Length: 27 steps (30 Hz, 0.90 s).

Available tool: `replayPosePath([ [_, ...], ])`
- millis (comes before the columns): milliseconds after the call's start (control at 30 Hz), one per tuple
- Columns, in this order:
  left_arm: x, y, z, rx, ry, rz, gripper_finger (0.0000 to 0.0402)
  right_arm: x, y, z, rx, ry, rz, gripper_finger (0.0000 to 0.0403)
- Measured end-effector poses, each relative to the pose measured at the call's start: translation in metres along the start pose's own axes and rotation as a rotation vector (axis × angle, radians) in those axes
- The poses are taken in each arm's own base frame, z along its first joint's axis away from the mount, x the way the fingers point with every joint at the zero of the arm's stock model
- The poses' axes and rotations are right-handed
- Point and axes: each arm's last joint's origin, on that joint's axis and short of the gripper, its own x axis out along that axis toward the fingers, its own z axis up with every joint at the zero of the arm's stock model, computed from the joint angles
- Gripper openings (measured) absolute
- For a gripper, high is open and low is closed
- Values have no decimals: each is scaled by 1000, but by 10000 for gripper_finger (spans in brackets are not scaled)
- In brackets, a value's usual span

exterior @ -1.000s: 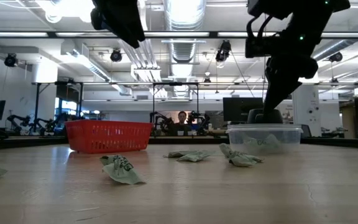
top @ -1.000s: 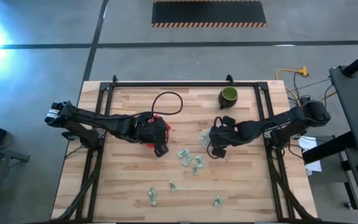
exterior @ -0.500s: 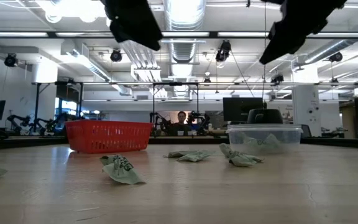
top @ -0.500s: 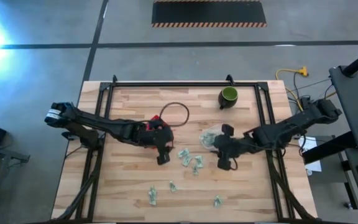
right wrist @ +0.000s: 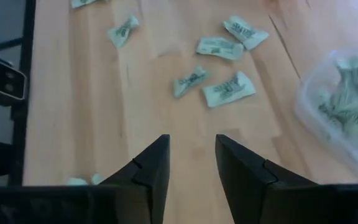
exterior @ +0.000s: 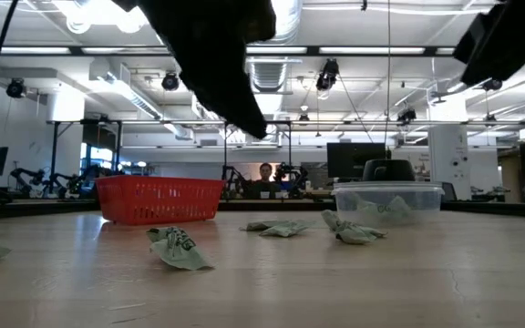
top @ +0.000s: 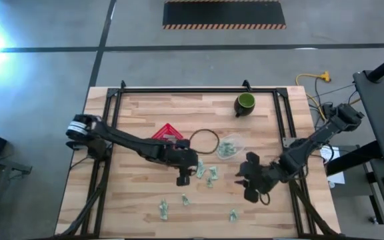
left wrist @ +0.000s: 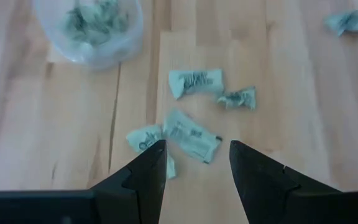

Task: Pick and place items into bin
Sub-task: Put the stevia packet into the red bin

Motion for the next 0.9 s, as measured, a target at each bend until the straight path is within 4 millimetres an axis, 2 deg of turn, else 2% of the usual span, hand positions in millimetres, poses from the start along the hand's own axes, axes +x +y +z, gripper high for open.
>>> replayPosePath([
  [133, 18, -1, -4, 30, 57, 11, 160, -4, 9, -12, 28, -29, -16, 123],
  [267, 26, -2, -2, 31, 70, 21, 160, -8, 15, -19, 54, -59, -24, 119],
  [533, 53, 0, -15, 47, 156, 58, 160, -4, 20, -25, 81, -55, -34, 107],
  [900, 58, 7, -15, 40, 141, 154, 160, -1, 21, -26, 82, -53, -38, 95],
])
